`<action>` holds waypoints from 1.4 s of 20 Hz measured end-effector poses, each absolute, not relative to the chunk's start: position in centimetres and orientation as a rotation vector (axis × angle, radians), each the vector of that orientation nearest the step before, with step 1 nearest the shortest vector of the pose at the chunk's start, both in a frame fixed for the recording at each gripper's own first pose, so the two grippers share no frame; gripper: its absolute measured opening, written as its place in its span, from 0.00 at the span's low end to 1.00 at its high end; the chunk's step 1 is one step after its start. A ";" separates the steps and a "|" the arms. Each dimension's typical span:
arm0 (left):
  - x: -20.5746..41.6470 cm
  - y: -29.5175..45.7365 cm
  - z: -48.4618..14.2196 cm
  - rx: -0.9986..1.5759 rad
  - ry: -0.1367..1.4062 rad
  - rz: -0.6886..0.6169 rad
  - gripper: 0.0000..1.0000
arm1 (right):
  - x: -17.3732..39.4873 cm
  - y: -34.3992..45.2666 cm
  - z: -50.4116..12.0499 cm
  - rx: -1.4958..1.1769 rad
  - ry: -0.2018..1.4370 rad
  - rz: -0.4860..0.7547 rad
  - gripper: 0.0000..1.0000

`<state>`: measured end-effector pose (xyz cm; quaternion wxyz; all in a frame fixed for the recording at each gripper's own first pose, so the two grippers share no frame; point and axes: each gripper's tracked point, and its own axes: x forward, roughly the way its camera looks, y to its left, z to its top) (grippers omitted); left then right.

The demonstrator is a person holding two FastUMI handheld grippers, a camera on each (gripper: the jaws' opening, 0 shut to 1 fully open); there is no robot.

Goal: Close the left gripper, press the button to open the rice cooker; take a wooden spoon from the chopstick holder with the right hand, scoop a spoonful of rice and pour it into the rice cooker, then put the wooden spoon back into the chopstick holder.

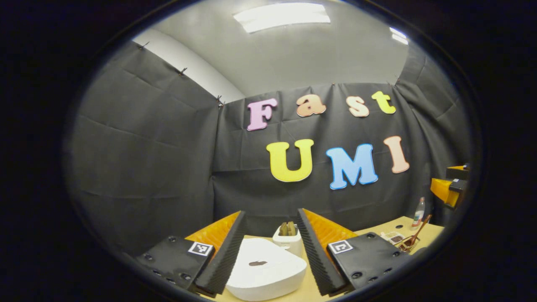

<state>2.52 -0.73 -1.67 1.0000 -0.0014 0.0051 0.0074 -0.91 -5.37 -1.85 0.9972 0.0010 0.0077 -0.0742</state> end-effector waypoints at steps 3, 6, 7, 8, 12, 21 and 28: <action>3.6 -0.2 -2.3 -0.004 0.022 0.011 0.62 | -1.0 -5.6 -1.8 0.003 0.015 -0.168 0.97; 4.7 0.8 -3.1 0.008 0.037 0.026 0.31 | -1.1 -5.7 -2.3 -0.013 0.023 -0.185 0.97; 5.2 0.6 -3.3 0.011 0.044 0.020 0.18 | -1.0 -5.8 -2.5 -0.014 0.030 -0.191 0.97; 5.9 1.0 -3.6 0.022 0.049 0.031 0.23 | -1.1 -5.7 -2.7 -0.012 0.039 -0.196 0.97; 7.6 0.8 -5.6 0.017 0.103 -0.041 0.12 | -1.4 -6.2 -3.0 -0.014 0.062 -0.223 0.97; 11.9 3.1 -13.5 -0.033 0.295 -0.064 0.11 | -2.9 -8.0 -3.6 -0.040 0.093 -0.308 0.97; 11.8 3.3 -21.2 -0.095 0.485 -0.085 0.06 | -4.4 -9.2 -4.5 -0.055 0.129 -0.363 0.97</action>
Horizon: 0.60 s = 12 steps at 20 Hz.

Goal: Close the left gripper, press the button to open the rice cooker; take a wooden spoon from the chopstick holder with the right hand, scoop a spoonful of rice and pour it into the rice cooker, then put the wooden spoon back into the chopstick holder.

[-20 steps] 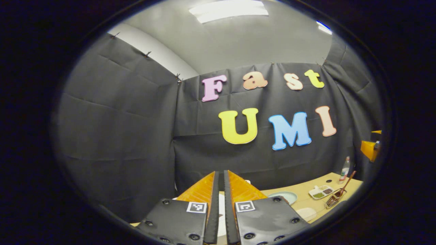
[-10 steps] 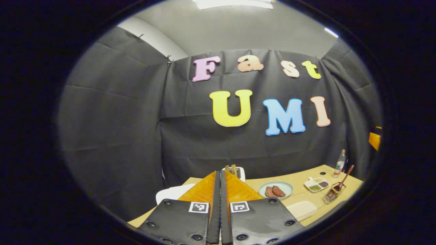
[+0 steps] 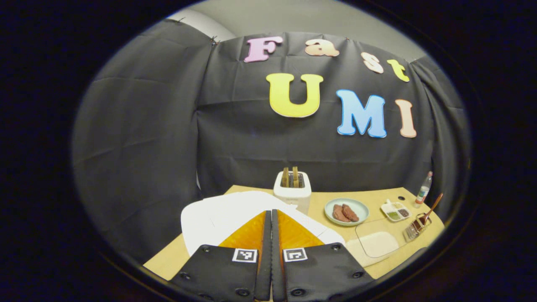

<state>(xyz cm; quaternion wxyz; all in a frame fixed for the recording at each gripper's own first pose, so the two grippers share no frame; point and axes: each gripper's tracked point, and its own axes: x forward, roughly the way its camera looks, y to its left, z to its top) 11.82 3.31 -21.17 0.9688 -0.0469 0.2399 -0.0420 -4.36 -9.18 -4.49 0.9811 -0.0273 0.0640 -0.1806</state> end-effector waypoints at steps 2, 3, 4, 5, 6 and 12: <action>11.7 3.3 -23.1 -0.108 0.537 -0.083 0.12 | -4.8 -9.6 -4.9 -0.056 0.142 -0.378 0.97; 11.6 3.2 -23.7 -0.114 0.555 -0.080 0.09 | -5.0 -9.8 -5.0 -0.055 0.149 -0.386 0.97; 11.5 3.1 -24.3 -0.119 0.573 -0.078 0.09 | -5.1 -10.1 -5.2 -0.054 0.153 -0.392 0.97; 11.4 3.0 -25.0 -0.121 0.592 -0.075 0.09 | -5.2 -10.3 -5.2 -0.054 0.157 -0.398 0.97; 11.1 3.0 -25.2 -0.119 0.604 -0.071 0.09 | -5.4 -10.6 -5.3 -0.053 0.160 -0.403 0.97; 11.2 3.3 -25.2 -0.076 0.566 -0.048 0.09 | -5.5 -11.3 -5.6 -0.054 0.166 -0.412 0.97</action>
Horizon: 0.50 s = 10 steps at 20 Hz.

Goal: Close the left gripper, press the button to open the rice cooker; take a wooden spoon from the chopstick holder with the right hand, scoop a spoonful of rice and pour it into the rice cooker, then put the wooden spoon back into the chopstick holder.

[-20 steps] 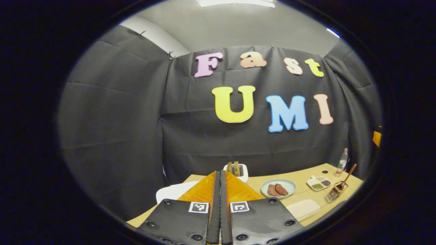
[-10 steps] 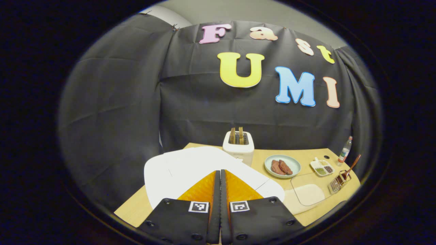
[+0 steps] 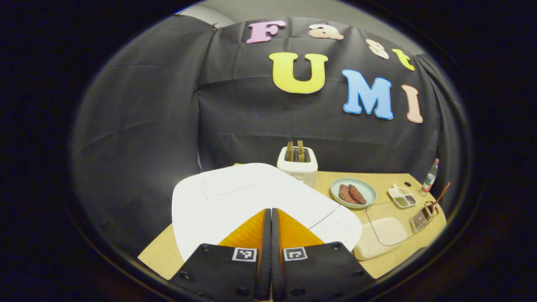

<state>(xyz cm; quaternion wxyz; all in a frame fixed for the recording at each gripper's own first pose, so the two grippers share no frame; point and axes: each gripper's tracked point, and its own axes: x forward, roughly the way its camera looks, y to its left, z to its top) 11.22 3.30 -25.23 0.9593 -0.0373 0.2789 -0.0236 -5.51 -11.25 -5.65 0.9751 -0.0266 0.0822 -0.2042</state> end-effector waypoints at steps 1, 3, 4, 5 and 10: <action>11.2 3.3 -25.5 -0.083 0.566 -0.040 0.09 | -5.4 -11.2 -5.7 -0.052 0.168 -0.409 0.97; 10.8 3.1 -25.9 -0.108 0.585 -0.043 0.09 | -5.3 -11.2 -6.0 -0.052 0.172 -0.402 0.97; 11.0 3.1 -26.0 -0.109 0.586 -0.050 0.10 | -5.2 -11.2 -6.1 -0.052 0.173 -0.398 0.97; 10.6 3.0 -26.3 -0.104 0.597 -0.054 0.09 | -5.1 -11.1 -6.2 -0.050 0.174 -0.395 0.97; 11.2 3.7 -24.9 -0.028 0.570 -0.042 0.09 | -4.5 -10.9 -6.1 -0.033 0.163 -0.367 0.97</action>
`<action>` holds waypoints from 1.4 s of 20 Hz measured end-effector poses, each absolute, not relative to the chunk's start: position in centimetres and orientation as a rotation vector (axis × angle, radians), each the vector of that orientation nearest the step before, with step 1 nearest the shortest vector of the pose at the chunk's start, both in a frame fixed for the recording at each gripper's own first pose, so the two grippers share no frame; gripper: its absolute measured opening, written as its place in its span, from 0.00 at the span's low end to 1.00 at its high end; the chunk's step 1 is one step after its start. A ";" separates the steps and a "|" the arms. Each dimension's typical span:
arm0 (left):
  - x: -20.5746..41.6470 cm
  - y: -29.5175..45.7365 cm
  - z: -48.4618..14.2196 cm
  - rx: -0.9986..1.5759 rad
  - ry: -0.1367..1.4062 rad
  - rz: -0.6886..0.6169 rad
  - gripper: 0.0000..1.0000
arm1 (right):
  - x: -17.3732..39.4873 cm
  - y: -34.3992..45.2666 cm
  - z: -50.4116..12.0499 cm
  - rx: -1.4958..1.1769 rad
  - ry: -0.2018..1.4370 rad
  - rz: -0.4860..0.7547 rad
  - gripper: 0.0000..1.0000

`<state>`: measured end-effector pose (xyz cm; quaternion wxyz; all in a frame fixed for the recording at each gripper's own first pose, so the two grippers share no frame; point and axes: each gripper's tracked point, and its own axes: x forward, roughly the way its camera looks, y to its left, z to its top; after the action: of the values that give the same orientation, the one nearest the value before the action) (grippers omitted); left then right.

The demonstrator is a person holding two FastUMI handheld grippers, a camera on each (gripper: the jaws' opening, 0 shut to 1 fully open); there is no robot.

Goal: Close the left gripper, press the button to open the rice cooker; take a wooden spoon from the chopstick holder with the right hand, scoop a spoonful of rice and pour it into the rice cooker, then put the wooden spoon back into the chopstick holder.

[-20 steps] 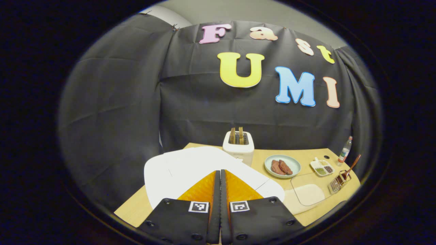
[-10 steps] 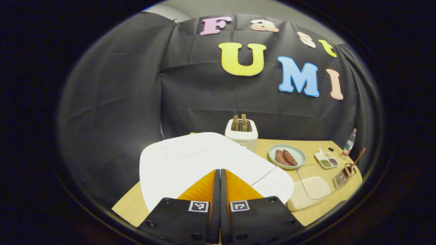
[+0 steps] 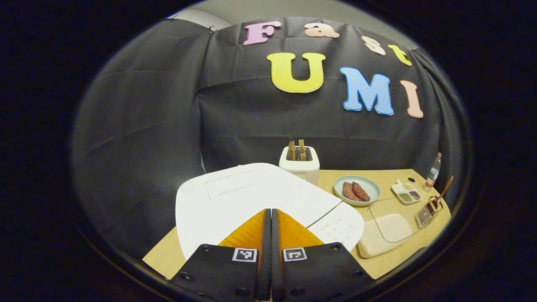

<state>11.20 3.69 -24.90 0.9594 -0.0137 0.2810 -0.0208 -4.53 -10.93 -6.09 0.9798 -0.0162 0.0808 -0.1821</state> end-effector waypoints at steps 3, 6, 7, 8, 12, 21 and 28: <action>11.8 4.1 -22.7 -0.079 0.528 -0.015 0.06 | -4.3 -11.5 -6.0 -0.034 0.156 -0.360 0.97; 12.0 4.6 -21.0 -0.116 0.499 0.012 0.08 | -4.1 -12.0 -6.4 -0.019 0.161 -0.354 0.97; 12.2 4.8 -20.2 -0.115 0.483 0.022 0.08 | -4.0 -12.1 -6.5 -0.014 0.164 -0.352 0.97; 12.3 5.2 -19.5 -0.108 0.460 0.034 0.09 | -4.0 -12.3 -6.7 -0.007 0.165 -0.349 0.97; 12.8 6.7 -15.2 -0.093 0.357 0.094 0.09 | -3.3 -13.0 -7.0 0.007 0.166 -0.333 0.97; 10.4 4.9 -6.7 -0.070 0.173 0.080 0.93 | -0.6 -15.1 -8.1 0.054 0.179 -0.274 0.97; 6.3 2.9 -3.4 -0.023 0.110 0.097 0.95 | 3.2 -17.8 -11.3 0.090 0.234 -0.253 0.97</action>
<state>6.28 2.88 -3.40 0.9973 -0.0114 0.0547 0.0483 3.17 -17.81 -11.27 0.9841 0.0445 0.1166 -0.1260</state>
